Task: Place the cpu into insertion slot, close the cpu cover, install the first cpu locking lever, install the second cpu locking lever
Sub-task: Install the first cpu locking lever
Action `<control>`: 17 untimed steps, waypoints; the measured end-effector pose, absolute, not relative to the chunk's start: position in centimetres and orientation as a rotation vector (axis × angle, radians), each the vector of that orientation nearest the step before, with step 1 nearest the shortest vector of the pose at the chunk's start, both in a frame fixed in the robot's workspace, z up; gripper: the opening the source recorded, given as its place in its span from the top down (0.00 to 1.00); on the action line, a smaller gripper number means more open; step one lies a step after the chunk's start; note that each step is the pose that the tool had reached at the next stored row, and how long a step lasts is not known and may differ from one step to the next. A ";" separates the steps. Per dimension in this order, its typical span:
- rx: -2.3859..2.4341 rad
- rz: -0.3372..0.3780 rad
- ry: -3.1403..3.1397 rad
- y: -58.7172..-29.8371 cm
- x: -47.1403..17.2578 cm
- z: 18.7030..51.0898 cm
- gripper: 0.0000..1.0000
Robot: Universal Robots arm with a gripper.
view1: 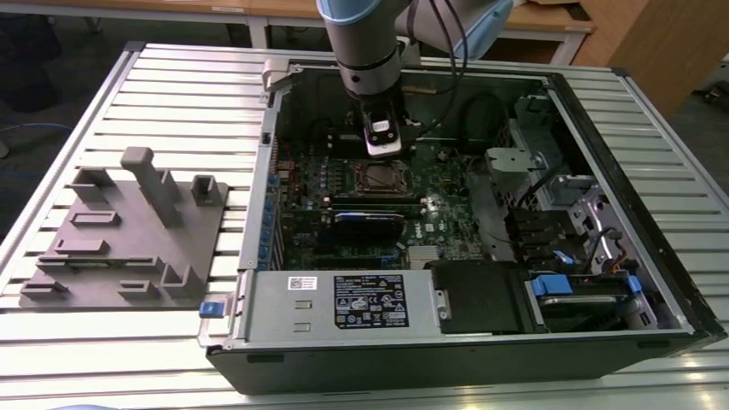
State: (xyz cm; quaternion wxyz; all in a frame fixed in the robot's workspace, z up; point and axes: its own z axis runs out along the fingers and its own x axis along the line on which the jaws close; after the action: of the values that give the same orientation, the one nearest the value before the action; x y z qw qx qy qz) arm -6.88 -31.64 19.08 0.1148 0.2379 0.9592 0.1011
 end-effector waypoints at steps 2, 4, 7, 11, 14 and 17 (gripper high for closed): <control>0.697 0.296 2.811 -31.6 -6.9 19.2 0.89; 0.697 0.297 2.811 -31.6 -6.9 19.3 0.89; 0.697 0.296 2.811 -31.6 -6.9 19.6 0.89; 0.697 0.296 2.811 -31.6 -6.9 20.1 0.89; 0.697 0.296 2.811 -31.6 -6.9 20.5 0.89; 0.697 0.296 2.811 -31.6 -6.9 20.9 0.89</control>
State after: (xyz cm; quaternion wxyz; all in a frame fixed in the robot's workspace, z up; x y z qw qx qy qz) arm -6.88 -31.64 20.90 0.1148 0.2379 0.9592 0.1011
